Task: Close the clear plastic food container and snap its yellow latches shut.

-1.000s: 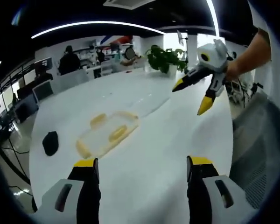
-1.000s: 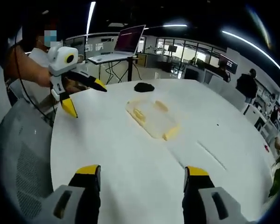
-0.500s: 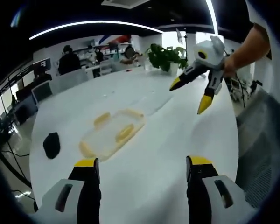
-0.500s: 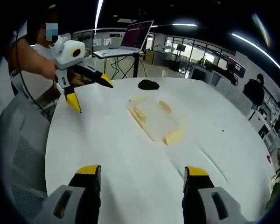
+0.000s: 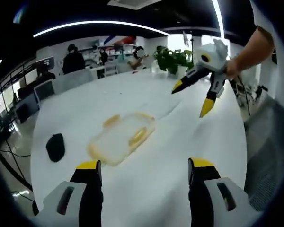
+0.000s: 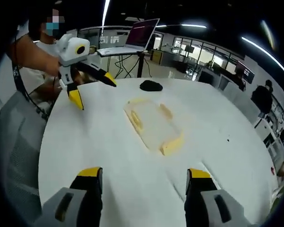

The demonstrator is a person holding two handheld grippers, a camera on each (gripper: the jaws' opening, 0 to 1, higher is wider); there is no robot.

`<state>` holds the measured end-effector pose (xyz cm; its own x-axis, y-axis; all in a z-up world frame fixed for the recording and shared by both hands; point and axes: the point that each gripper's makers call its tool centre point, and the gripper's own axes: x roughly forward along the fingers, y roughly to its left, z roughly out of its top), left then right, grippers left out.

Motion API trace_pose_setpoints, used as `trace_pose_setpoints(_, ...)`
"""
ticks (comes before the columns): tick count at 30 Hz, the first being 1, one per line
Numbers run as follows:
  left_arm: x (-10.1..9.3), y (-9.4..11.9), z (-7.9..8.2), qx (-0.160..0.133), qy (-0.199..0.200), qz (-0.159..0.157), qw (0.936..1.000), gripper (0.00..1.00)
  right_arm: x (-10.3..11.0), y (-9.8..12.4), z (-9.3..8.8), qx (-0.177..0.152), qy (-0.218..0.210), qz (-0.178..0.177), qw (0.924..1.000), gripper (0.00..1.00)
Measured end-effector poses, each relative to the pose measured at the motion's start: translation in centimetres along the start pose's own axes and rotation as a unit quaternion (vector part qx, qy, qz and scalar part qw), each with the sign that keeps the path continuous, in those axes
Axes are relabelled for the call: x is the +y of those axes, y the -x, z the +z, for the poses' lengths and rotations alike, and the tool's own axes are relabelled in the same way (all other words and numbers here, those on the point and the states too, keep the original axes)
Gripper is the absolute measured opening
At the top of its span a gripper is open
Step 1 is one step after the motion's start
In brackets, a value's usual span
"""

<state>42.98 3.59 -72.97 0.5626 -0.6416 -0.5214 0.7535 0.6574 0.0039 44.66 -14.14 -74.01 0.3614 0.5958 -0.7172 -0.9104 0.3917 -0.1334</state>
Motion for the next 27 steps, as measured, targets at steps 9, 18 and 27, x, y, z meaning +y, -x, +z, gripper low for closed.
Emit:
trace_pose_setpoints(9,1.3,-0.5,-0.3,0.01,-0.008,-0.005,0.9999,0.72,-1.2,-1.2,0.6,0.005,0.024,0.008,0.9997,0.71)
trace_pose_setpoints(18,1.9,-1.2,-0.4,0.018,-0.018,-0.011,0.9996,0.71,-2.0,-2.3,0.4,0.015,0.042,0.021,0.9988,0.71)
trace_pose_setpoints(27,3.1,-1.9,-0.7,0.035,-0.05,-0.02,0.998,0.71,-3.3,-3.4,0.9,0.022,0.071,0.038,0.9965,0.7)
